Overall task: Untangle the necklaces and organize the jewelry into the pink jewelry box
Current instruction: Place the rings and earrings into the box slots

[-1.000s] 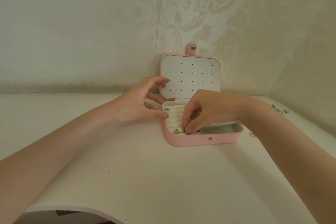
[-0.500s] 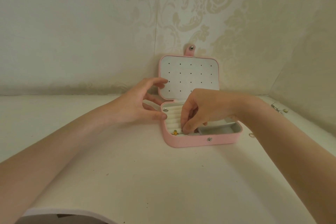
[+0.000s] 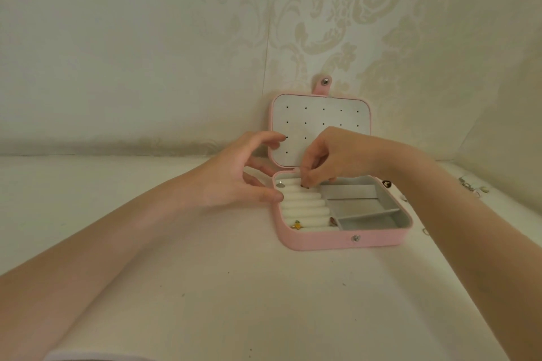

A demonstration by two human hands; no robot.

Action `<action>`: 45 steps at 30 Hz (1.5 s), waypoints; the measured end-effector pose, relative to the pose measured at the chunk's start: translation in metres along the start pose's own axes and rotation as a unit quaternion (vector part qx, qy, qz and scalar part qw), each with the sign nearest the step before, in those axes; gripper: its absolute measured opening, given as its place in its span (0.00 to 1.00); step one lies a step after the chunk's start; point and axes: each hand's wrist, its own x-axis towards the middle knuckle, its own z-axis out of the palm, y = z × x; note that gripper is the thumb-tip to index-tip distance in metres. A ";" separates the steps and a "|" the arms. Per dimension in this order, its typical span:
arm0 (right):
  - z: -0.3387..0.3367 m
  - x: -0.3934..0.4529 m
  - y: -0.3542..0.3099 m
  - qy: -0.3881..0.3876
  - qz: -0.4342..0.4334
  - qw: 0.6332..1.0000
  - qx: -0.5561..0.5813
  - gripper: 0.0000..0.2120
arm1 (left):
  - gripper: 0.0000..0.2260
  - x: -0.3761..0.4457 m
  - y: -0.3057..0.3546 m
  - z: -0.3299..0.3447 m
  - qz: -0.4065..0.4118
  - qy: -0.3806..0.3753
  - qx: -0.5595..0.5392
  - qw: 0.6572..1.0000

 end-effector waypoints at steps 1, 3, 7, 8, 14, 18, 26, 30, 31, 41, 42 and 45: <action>0.001 0.002 0.001 0.002 0.001 1.000 -0.014 0.02 | 0.33 0.000 0.000 0.000 0.001 -0.001 -0.001 1.000; 0.003 0.005 0.002 0.012 -0.006 0.999 -0.037 0.01 | 0.33 0.000 0.000 0.000 0.002 -0.002 0.001 1.000; 0.003 0.010 0.001 0.025 -0.026 0.998 -0.060 0.04 | 0.33 0.000 -0.001 0.000 0.000 -0.002 0.000 1.000; 0.002 0.010 0.001 0.023 -0.031 0.997 -0.065 0.05 | 0.33 0.000 -0.001 0.000 0.000 -0.001 -0.001 1.000; 0.005 0.009 0.004 0.036 -0.041 0.995 -0.080 0.06 | 0.33 -0.001 -0.001 -0.001 0.001 -0.004 0.002 1.000; 0.009 0.005 0.007 0.058 -0.035 0.992 -0.106 0.01 | 0.33 0.000 0.001 0.000 -0.001 0.000 -0.001 1.000; 0.010 0.007 0.003 0.052 -0.026 0.991 -0.122 0.04 | 0.33 0.000 0.000 0.000 -0.002 -0.002 -0.007 1.000; 0.012 0.009 0.001 0.090 -0.017 0.989 -0.117 0.02 | 0.33 0.000 -0.001 0.000 0.001 -0.005 -0.005 1.000; 0.011 0.009 0.001 0.101 -0.018 0.988 -0.118 0.02 | 0.33 0.001 -0.001 0.000 0.001 -0.004 -0.004 1.000; 0.020 0.007 -0.007 0.100 -0.053 0.972 -0.208 0.02 | 0.33 0.001 -0.001 0.000 0.003 0.001 0.007 1.000; 0.020 0.007 -0.007 0.108 -0.054 0.971 -0.207 0.02 | 0.33 0.001 -0.001 0.000 0.004 0.001 0.008 1.000; 0.019 0.005 -0.005 0.107 -0.044 0.978 -0.176 0.02 | 0.33 0.001 -0.001 0.000 0.005 0.003 0.010 1.000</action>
